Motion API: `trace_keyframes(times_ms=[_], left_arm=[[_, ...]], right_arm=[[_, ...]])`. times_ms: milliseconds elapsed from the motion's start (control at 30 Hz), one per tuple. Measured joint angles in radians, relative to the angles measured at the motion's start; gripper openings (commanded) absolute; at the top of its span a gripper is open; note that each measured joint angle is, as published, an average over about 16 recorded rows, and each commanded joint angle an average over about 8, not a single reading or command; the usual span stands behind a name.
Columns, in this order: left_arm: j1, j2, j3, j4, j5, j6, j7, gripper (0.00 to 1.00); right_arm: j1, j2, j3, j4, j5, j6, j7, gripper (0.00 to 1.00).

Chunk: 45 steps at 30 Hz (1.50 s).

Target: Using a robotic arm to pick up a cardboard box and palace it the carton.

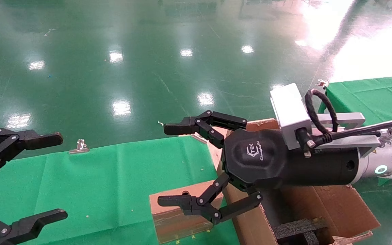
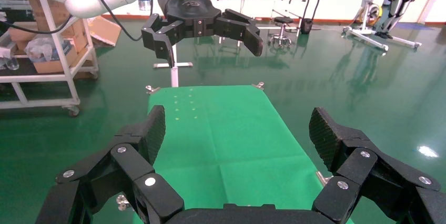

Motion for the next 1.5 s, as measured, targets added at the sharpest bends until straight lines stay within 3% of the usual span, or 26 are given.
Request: trace_keyframes(times_ms=[400, 433, 667, 700, 1067, 1500], left_arm=[[0.000, 0.000, 0.000, 0.000, 0.000, 0.000, 0.000, 1.00], [0.000, 0.000, 0.000, 0.000, 0.000, 0.000, 0.000, 0.95], [0.000, 0.000, 0.000, 0.000, 0.000, 0.000, 0.000, 0.07], [0.000, 0.000, 0.000, 0.000, 0.000, 0.000, 0.000, 0.00], [0.000, 0.000, 0.000, 0.000, 0.000, 0.000, 0.000, 0.00], [0.000, 0.000, 0.001, 0.000, 0.000, 0.000, 0.000, 0.00]], right_arm=[[0.000, 0.000, 0.000, 0.000, 0.000, 0.000, 0.000, 1.00], [0.000, 0.000, 0.000, 0.000, 0.000, 0.000, 0.000, 1.00], [0.000, 0.000, 0.000, 0.000, 0.000, 0.000, 0.000, 1.00], [0.000, 0.000, 0.000, 0.000, 0.000, 0.000, 0.000, 1.00], [0.030, 0.000, -0.026, -0.007, -0.057, -0.008, 0.011, 1.00], [0.266, -0.088, -0.218, -0.117, -0.366, -0.074, 0.047, 1.00]])
